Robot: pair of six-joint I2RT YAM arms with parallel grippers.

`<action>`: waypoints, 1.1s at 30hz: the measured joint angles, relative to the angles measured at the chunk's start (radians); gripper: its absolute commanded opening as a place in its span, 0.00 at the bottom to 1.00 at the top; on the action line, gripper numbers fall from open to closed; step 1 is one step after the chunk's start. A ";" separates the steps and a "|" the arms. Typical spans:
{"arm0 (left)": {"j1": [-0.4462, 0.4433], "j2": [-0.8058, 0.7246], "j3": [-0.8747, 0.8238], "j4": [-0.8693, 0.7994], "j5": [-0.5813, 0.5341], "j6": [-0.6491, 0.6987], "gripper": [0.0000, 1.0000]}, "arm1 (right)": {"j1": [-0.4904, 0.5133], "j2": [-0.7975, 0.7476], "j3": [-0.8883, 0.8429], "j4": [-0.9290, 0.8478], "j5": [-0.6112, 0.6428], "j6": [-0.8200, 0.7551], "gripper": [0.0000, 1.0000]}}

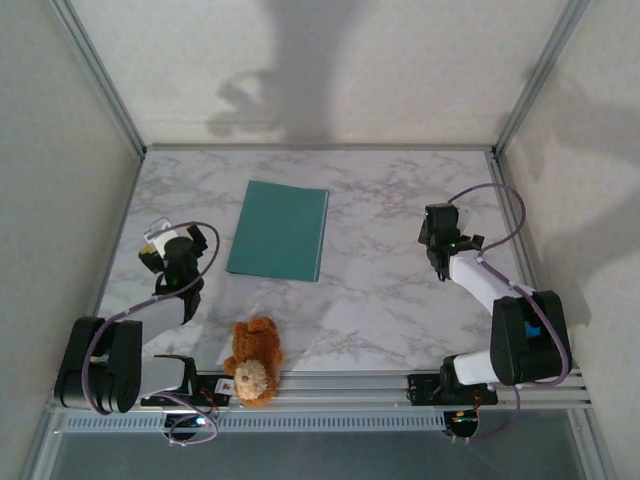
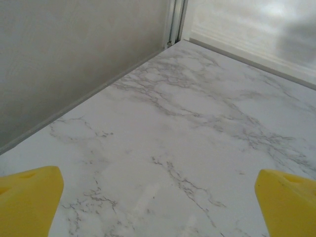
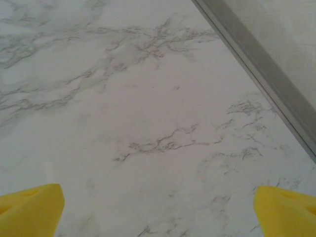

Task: Put the files into the folder

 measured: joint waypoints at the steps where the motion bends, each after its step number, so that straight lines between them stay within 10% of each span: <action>1: 0.011 0.010 -0.012 0.024 0.010 -0.003 1.00 | -0.013 0.012 -0.006 0.023 -0.008 -0.006 0.99; 20: 0.055 0.107 -0.032 0.236 0.200 0.016 1.00 | -0.069 0.064 -0.240 0.578 -0.256 -0.218 0.99; 33: 0.069 0.076 -0.107 0.364 0.214 0.040 0.99 | -0.077 0.116 -0.217 0.640 -0.378 -0.275 0.99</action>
